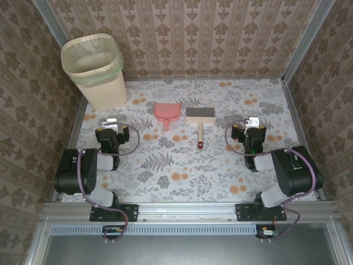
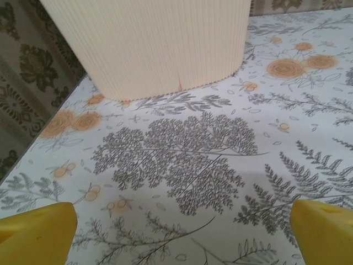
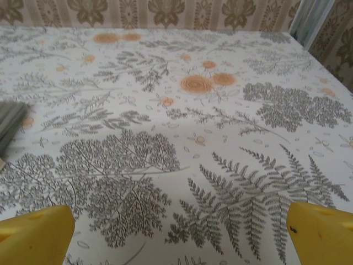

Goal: Sweep away the paper scraps from the table

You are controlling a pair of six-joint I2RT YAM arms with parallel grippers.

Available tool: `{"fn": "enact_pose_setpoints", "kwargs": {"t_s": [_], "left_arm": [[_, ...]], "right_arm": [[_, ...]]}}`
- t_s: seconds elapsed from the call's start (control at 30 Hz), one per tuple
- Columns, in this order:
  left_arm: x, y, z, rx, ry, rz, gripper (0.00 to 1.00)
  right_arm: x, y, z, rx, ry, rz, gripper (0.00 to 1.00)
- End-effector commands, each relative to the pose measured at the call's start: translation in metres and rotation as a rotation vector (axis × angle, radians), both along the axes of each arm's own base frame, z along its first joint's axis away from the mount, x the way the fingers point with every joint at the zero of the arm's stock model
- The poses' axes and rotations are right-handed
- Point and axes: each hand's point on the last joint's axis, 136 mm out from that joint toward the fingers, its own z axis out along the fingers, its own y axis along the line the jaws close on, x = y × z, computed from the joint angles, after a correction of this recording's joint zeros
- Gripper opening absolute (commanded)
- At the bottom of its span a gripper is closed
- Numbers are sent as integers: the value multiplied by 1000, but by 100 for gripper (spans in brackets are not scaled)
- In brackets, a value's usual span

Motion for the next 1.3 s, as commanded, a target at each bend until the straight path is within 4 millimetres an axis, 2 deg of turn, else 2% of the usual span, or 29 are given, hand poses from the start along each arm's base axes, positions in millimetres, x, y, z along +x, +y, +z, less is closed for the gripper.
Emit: {"fn": "enact_pose_setpoints", "kwargs": {"t_s": [0.0, 0.17, 1.27], "left_arm": [[12, -4, 11, 1, -18, -46, 100], [12, -4, 10, -4, -16, -50, 100], [12, -4, 10, -4, -15, -52, 100]], "right_arm": [[11, 1, 19, 0, -69, -3, 100], [15, -12, 14, 57, -34, -31, 100], [14, -12, 15, 57, -38, -30, 100]]}}
